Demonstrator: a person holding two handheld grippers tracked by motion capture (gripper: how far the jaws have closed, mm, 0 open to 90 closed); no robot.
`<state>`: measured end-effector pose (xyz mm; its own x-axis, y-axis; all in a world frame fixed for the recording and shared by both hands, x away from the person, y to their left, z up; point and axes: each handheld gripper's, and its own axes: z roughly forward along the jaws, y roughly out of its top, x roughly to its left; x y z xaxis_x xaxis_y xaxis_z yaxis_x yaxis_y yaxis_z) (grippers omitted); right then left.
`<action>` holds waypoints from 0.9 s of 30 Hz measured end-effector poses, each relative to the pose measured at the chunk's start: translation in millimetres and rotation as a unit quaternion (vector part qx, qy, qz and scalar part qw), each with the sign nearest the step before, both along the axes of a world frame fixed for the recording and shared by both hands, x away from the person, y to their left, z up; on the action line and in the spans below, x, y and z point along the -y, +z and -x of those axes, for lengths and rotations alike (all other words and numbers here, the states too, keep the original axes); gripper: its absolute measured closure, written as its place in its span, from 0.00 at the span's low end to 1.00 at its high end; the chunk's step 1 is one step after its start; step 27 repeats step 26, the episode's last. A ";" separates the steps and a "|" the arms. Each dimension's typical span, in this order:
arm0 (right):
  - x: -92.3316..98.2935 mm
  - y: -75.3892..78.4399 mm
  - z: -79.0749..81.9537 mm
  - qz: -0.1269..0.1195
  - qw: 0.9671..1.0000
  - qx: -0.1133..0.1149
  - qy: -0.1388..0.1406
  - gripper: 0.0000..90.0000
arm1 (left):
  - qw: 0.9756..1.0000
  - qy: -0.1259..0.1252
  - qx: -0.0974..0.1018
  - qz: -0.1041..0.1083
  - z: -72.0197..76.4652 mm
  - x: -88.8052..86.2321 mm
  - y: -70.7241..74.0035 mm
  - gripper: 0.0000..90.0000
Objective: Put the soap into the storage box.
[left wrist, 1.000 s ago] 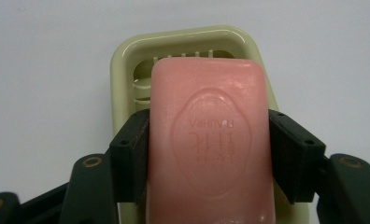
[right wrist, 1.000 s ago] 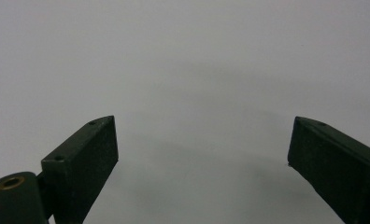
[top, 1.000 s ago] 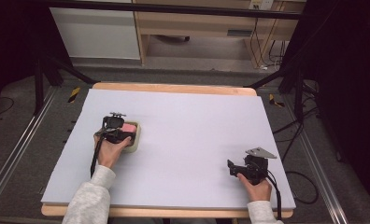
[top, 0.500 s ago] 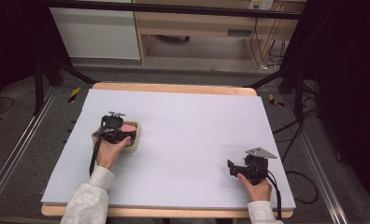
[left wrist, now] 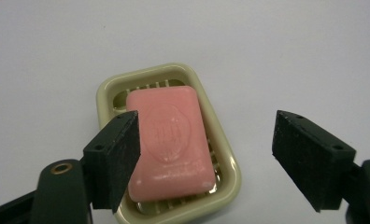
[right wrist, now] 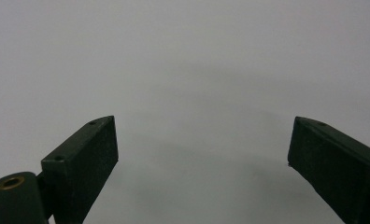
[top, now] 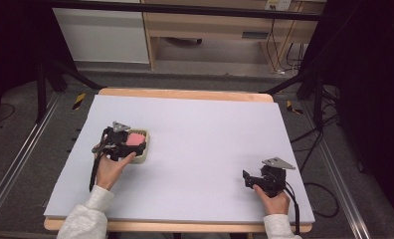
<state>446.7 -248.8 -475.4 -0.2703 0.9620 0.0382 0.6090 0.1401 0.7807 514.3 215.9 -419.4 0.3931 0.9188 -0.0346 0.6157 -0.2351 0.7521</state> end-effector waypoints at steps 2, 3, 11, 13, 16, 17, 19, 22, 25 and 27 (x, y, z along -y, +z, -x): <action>0.8 0.3 0.3 0.001 1.000 0.000 0.001 0.10 | 1.000 -0.005 0.005 0.002 6.8 -3.1 -1.4 0.25; 1.7 0.2 0.5 0.001 1.000 0.002 0.000 0.10 | 1.000 -0.012 0.009 0.013 12.3 -6.3 -2.6 0.25; 4.3 0.8 1.6 -0.003 1.000 0.004 -0.007 0.10 | 0.999 -0.016 0.039 0.026 33.8 -25.2 -7.7 0.23; 4.3 1.0 1.9 -0.004 1.000 0.004 -0.009 0.10 | 0.999 -0.012 0.041 0.031 40.4 -33.1 -10.3 0.23; 5.2 1.2 2.4 -0.007 1.000 0.003 -0.012 0.10 | 0.998 -0.011 0.047 0.032 45.6 -38.6 -13.3 0.23; 5.8 1.3 2.5 -0.007 1.000 0.004 -0.013 0.10 | 0.998 -0.010 0.050 0.031 48.4 -41.6 -14.7 0.23; 7.8 1.8 3.1 -0.009 1.000 0.005 -0.017 0.10 | 0.998 -0.005 0.061 0.027 54.3 -47.8 -18.1 0.22; 9.4 1.9 4.1 -0.012 1.000 0.006 -0.021 0.09 | 0.997 0.007 0.068 0.026 65.6 -62.5 -25.1 0.22; 8.6 1.9 4.5 -0.012 1.000 0.006 -0.019 0.10 | 0.997 0.009 0.067 0.025 70.7 -69.1 -29.0 0.22; 8.1 2.2 4.3 -0.011 1.000 0.007 -0.017 0.10 | 0.998 0.011 0.066 0.017 72.8 -72.3 -31.0 0.22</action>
